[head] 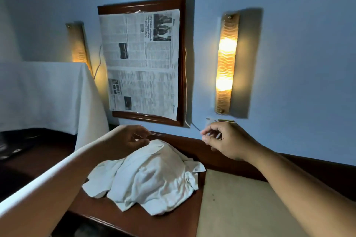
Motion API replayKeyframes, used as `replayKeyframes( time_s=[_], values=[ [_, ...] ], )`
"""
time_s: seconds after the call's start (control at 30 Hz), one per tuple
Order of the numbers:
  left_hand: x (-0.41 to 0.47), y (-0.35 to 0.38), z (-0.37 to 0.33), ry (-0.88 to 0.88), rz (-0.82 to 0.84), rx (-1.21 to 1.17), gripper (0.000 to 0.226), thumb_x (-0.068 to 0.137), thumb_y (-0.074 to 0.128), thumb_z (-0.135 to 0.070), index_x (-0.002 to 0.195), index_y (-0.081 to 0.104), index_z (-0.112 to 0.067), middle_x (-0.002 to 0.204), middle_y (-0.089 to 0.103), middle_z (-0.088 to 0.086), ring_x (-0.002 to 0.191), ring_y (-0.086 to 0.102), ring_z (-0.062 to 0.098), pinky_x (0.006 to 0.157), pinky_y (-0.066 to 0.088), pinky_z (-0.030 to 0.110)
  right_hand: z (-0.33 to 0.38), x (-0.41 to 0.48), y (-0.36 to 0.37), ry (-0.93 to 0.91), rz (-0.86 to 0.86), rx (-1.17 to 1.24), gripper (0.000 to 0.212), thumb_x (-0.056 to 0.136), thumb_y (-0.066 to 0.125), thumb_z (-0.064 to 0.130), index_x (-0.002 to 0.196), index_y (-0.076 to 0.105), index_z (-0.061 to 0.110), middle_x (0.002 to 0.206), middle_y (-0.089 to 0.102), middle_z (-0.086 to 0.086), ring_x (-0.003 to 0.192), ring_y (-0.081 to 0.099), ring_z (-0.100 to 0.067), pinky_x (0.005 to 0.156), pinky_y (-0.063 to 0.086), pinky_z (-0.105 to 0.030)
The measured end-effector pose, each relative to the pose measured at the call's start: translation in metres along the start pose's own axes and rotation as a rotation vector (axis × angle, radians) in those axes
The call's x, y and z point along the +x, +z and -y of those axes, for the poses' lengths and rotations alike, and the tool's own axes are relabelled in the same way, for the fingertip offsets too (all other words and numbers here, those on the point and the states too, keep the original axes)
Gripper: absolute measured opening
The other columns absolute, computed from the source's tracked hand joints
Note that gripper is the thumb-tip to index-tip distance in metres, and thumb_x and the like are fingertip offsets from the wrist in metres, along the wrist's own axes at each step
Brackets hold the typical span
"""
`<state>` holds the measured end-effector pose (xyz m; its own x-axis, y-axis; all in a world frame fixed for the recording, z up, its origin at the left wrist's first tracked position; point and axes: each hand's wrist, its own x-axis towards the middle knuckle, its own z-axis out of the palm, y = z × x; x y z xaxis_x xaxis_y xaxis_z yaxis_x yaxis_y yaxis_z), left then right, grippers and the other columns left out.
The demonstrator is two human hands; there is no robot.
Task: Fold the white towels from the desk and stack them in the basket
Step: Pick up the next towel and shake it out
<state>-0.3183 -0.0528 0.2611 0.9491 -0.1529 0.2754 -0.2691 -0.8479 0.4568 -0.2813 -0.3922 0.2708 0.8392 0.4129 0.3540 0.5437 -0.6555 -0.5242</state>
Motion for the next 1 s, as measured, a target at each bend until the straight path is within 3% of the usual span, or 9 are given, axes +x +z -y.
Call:
replayKeyframes(
  time_s=[0.13, 0.27, 0.4, 0.57, 0.7, 0.8, 1.0],
  values=[
    [0.013, 0.035, 0.068, -0.124, 0.022, -0.038, 0.023, 0.092, 0.068, -0.042, 0.114, 0.067, -0.038, 0.109, 0.068, -0.022, 0.080, 0.067, 0.000, 0.076, 0.055, 0.019, -0.021, 0.045, 0.069, 0.044, 0.110, 0.051, 0.013, 0.091, 0.069, 0.038, 0.103, 0.073, 0.033, 0.083, 0.072, 0.009, 0.073, 0.069, 0.000, 0.078, 0.057, -0.028],
    [0.031, 0.086, 0.125, -0.235, 0.053, -0.068, 0.020, 0.094, 0.067, -0.041, 0.113, 0.067, -0.038, 0.109, 0.068, -0.023, 0.080, 0.066, -0.001, 0.067, 0.047, 0.009, -0.050, 0.092, 0.133, 0.053, 0.206, 0.104, 0.010, 0.093, 0.069, 0.033, 0.102, 0.072, 0.030, 0.081, 0.072, 0.006, 0.068, 0.071, -0.004, 0.073, 0.060, -0.028],
    [0.042, 0.130, 0.168, -0.403, 0.080, -0.134, 0.013, 0.096, 0.064, -0.040, 0.107, 0.062, -0.046, 0.105, 0.068, -0.026, 0.079, 0.066, -0.002, 0.061, 0.044, 0.010, -0.084, 0.138, 0.197, 0.066, 0.315, 0.158, 0.011, 0.093, 0.069, 0.032, 0.103, 0.072, 0.028, 0.083, 0.072, 0.006, 0.068, 0.071, -0.005, 0.075, 0.059, -0.029],
    [0.054, 0.152, 0.224, -0.517, 0.071, -0.163, 0.015, 0.097, 0.063, -0.040, 0.111, 0.062, -0.043, 0.110, 0.068, -0.021, 0.080, 0.067, -0.003, 0.070, 0.054, 0.019, -0.119, 0.193, 0.271, 0.090, 0.429, 0.177, 0.008, 0.093, 0.066, 0.035, 0.101, 0.069, 0.035, 0.086, 0.070, 0.012, 0.074, 0.068, -0.001, 0.077, 0.057, -0.026],
    [0.063, 0.166, 0.271, -0.577, 0.094, -0.174, 0.015, 0.096, 0.062, -0.042, 0.111, 0.060, -0.045, 0.111, 0.068, -0.022, 0.081, 0.068, -0.004, 0.076, 0.057, 0.023, -0.132, 0.220, 0.321, 0.120, 0.474, 0.154, 0.015, 0.094, 0.064, 0.034, 0.108, 0.066, 0.038, 0.101, 0.067, 0.017, 0.091, 0.064, 0.002, 0.079, 0.051, -0.014],
    [0.080, 0.167, 0.300, -0.561, 0.119, -0.182, 0.015, 0.097, 0.061, -0.042, 0.110, 0.059, -0.047, 0.110, 0.067, -0.025, 0.081, 0.068, -0.005, 0.076, 0.057, 0.023, -0.135, 0.243, 0.353, 0.115, 0.467, 0.114, 0.024, 0.093, 0.064, 0.037, 0.116, 0.067, 0.033, 0.114, 0.062, 0.016, 0.100, 0.061, -0.001, 0.085, 0.051, -0.020],
    [0.123, 0.168, 0.364, -0.498, 0.234, -0.196, 0.013, 0.098, 0.058, -0.041, 0.111, 0.060, -0.043, 0.111, 0.065, -0.025, 0.081, 0.066, -0.003, 0.069, 0.051, 0.015, -0.134, 0.287, 0.411, 0.195, 0.441, 0.045, 0.043, 0.096, 0.058, 0.037, 0.138, 0.054, 0.031, 0.142, 0.042, 0.015, 0.095, 0.059, -0.003, 0.090, 0.046, -0.020]
  ],
)
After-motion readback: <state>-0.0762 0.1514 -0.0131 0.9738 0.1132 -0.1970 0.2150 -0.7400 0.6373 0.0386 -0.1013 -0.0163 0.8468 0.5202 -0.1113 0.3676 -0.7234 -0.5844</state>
